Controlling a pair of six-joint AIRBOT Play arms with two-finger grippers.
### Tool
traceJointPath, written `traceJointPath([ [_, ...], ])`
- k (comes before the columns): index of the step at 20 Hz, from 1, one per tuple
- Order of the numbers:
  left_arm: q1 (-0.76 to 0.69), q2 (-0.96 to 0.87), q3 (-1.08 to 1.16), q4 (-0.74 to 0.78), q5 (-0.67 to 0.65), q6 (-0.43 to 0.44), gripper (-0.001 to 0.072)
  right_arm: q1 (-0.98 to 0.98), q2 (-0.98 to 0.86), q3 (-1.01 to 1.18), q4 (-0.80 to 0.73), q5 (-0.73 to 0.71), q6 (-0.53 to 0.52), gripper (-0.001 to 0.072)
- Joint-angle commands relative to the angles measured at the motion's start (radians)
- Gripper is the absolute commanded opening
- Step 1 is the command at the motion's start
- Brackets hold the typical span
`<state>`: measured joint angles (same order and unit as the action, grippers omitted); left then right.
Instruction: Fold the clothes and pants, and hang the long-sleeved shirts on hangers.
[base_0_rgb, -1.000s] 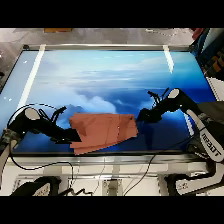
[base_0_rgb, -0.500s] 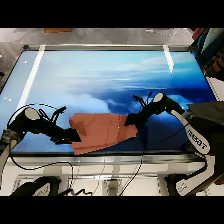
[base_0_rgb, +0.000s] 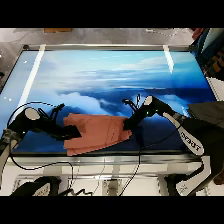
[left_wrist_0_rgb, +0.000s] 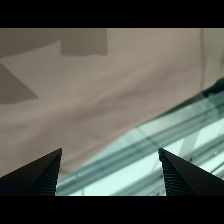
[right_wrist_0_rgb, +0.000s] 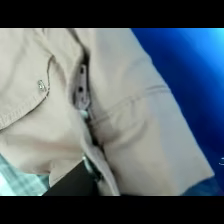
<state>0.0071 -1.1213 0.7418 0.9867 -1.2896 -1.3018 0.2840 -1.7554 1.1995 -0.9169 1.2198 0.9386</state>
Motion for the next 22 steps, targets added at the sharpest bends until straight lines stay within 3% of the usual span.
traceJointPath([
  [1,0.000,0.000,0.015,0.006,0.106,0.001,0.0702,-0.004,0.037,0.073,0.017,0.023,-0.012,0.0023],
  [4,0.000,0.005,0.087,0.018,0.103,0.012,0.0700,-0.025,0.128,0.185,-0.045,0.005,0.040,0.0023],
  [10,0.000,0.055,0.324,0.035,0.105,0.039,0.0683,-0.161,0.350,0.395,-0.327,-0.034,0.265,0.0023],
  [12,0.000,0.084,0.411,0.035,0.105,0.071,0.0493,-0.243,0.408,0.427,-0.401,-0.026,0.382,0.0023],
  [13,0.000,0.102,0.446,0.035,0.105,0.085,0.0436,-0.291,0.439,0.431,-0.439,-0.023,0.437,0.0023],
  [15,0.000,0.158,0.490,0.037,0.106,0.151,0.0224,-0.397,0.495,0.431,-0.512,0.000,0.512,0.0023],
  [20,0.000,0.286,0.494,0.240,0.122,0.190,0.0218,-0.724,0.568,0.431,-0.638,0.188,0.594,0.0024],
  [21,0.000,0.299,0.494,0.278,0.122,0.191,0.0218,-0.794,0.568,0.431,-0.650,0.234,0.625,0.0024],
  [22,0.000,0.308,0.494,0.304,0.122,0.191,0.0218,-0.872,0.568,0.431,-0.682,0.274,0.720,0.0023],
])
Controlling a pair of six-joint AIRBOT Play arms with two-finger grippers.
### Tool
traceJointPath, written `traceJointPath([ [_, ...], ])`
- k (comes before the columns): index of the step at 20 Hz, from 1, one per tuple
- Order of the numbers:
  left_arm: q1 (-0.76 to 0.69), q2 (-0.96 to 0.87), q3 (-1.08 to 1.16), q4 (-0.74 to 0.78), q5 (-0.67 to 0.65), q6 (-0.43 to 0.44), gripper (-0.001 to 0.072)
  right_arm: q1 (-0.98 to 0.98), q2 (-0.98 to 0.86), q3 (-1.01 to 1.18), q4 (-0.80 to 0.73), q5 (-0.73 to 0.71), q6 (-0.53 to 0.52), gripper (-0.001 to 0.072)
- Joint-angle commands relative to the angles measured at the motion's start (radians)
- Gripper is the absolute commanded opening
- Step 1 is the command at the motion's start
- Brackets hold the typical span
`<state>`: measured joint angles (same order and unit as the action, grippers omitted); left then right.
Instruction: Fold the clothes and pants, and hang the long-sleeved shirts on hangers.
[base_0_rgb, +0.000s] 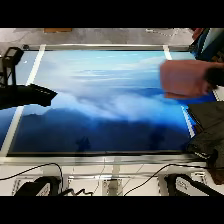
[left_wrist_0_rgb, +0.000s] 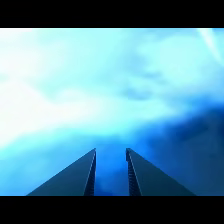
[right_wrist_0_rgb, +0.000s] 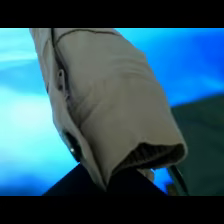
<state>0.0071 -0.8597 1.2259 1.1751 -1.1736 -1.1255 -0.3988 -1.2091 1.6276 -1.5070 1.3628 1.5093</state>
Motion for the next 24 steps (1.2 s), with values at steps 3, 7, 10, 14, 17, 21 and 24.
traceJointPath([
  [3,0.000,0.054,0.009,0.134,0.003,0.014,0.0218,-0.389,0.029,0.000,-0.134,0.232,0.326,0.0023],
  [7,0.000,0.054,0.009,0.134,0.004,0.014,0.0219,-0.546,0.053,-0.004,-0.181,0.301,0.475,0.0023],
  [10,0.000,0.054,0.009,0.134,0.003,0.014,0.0219,-0.603,0.066,-0.004,-0.183,0.294,0.591,0.0135],
  [14,0.000,0.054,0.009,0.134,0.003,0.014,0.0219,-0.611,0.065,-0.004,-0.174,0.294,0.582,0.0681],
  [17,0.000,0.054,0.009,0.134,0.003,0.014,0.0219,-0.610,0.065,-0.004,-0.132,0.294,0.448,0.0622],
  [21,0.000,0.054,0.009,0.134,0.004,0.014,0.0219,-0.602,0.065,-0.004,0.020,0.291,0.400,0.0427],
  [24,0.000,0.054,0.009,0.134,0.003,0.014,0.0219,-0.503,0.065,-0.004,0.145,0.278,0.352,0.0342],
])
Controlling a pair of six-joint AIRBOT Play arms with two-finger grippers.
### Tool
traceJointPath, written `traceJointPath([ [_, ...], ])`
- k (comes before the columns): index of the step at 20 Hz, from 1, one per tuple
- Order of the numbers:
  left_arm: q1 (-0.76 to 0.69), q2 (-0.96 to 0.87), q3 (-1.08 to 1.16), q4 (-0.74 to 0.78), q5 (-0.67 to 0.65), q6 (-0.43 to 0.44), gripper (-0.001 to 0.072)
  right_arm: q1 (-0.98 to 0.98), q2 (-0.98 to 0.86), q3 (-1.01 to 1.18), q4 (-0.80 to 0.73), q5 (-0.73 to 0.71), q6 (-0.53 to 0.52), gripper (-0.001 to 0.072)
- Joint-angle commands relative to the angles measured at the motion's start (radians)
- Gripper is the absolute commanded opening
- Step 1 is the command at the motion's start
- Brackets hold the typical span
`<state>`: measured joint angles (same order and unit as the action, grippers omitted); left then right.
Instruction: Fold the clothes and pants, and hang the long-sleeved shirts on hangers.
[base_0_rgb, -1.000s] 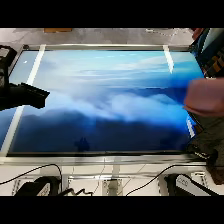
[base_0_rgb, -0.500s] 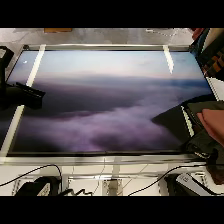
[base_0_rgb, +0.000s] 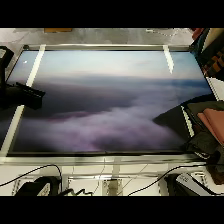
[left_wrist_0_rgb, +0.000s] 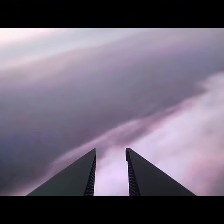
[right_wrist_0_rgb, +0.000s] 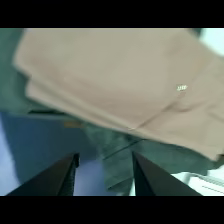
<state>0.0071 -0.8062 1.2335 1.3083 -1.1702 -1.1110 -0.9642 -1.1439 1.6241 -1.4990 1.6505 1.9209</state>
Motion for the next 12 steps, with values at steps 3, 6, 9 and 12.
traceJointPath([
  [3,0.000,0.000,0.001,0.000,0.000,0.000,0.0219,0.291,0.000,0.000,0.226,-0.023,-0.163,0.0325],
  [6,0.000,0.000,0.001,0.000,0.000,0.000,0.0219,0.598,0.000,0.000,0.226,-0.011,-0.245,0.0325],
  [9,0.000,0.000,0.001,0.000,0.000,0.000,0.0219,0.909,0.000,0.000,0.177,-0.029,-0.298,0.0325],
  [12,0.000,0.000,0.001,0.000,0.000,0.000,0.0219,1.139,0.000,0.000,0.096,-0.093,-0.305,0.0115],
])
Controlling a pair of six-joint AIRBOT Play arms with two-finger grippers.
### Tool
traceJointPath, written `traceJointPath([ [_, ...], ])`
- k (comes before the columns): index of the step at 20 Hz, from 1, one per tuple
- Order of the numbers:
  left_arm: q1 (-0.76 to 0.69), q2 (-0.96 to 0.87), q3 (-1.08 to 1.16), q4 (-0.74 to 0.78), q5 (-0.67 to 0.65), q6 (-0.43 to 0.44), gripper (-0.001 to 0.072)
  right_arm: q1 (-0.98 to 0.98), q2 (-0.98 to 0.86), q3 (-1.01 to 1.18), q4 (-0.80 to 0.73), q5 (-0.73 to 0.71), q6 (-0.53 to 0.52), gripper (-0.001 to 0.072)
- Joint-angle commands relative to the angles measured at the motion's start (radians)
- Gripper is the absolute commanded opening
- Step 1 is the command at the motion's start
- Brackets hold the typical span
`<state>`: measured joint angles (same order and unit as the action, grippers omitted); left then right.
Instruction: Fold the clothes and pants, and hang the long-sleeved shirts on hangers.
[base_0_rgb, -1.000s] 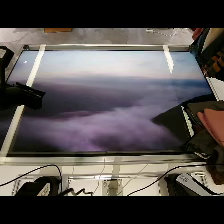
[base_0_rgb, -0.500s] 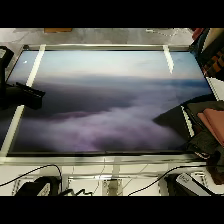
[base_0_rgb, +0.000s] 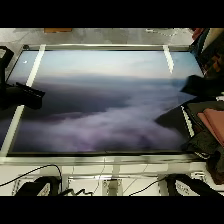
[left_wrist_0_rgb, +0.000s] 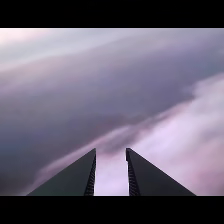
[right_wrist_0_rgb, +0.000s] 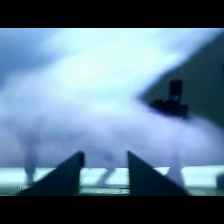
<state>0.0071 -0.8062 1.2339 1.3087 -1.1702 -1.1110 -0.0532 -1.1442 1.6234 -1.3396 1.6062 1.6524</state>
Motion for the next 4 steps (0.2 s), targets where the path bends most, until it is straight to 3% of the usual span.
traceJointPath([
  [1,0.000,0.000,0.001,0.000,0.000,0.000,0.0219,0.276,0.000,0.000,-0.090,-0.065,-0.016,0.0024],
  [4,0.000,0.000,0.001,0.000,0.000,0.000,0.0219,0.336,-0.004,0.000,-0.147,-0.077,0.092,0.0024],
])
